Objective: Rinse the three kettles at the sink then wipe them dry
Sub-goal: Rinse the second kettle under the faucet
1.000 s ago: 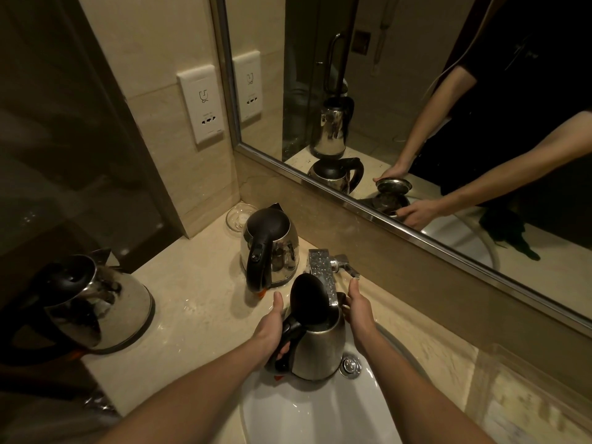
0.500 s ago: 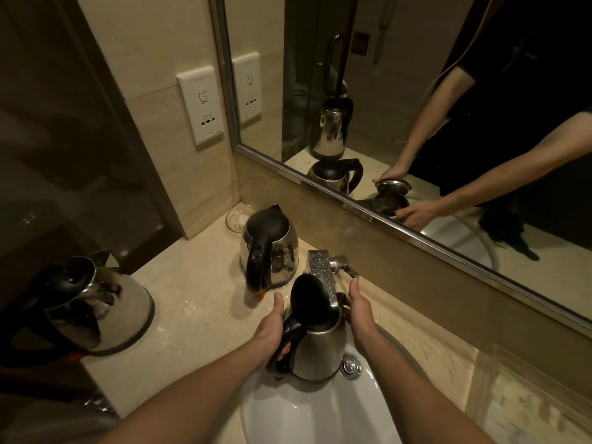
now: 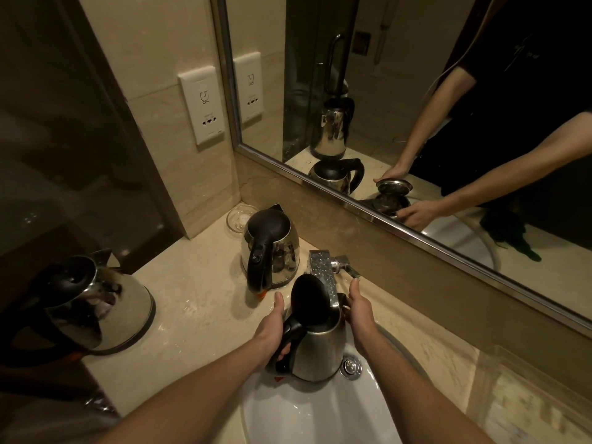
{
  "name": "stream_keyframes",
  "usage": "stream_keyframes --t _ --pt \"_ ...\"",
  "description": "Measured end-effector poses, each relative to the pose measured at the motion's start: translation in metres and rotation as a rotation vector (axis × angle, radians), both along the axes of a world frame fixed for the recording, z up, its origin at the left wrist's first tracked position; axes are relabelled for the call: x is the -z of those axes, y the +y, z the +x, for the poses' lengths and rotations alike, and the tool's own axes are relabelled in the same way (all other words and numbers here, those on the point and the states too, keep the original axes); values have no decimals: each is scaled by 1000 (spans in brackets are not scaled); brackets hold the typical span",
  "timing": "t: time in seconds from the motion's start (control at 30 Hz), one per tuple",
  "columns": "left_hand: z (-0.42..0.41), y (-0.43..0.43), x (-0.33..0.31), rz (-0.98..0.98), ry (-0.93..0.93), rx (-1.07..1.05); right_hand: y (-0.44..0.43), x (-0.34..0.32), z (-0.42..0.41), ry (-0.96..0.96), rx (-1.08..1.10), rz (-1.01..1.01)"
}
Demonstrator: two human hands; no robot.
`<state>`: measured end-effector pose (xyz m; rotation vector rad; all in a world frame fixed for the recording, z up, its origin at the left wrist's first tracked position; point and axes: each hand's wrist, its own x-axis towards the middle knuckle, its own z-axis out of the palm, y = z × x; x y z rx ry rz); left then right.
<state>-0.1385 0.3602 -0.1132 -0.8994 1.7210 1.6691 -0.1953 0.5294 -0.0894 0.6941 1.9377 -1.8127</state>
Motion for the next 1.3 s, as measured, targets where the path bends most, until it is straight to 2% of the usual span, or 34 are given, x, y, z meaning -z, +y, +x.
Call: stream_keyframes --t 1.3 --pt "2 3 1 -6 10 -25 4 14 -6 -1 18 -29"
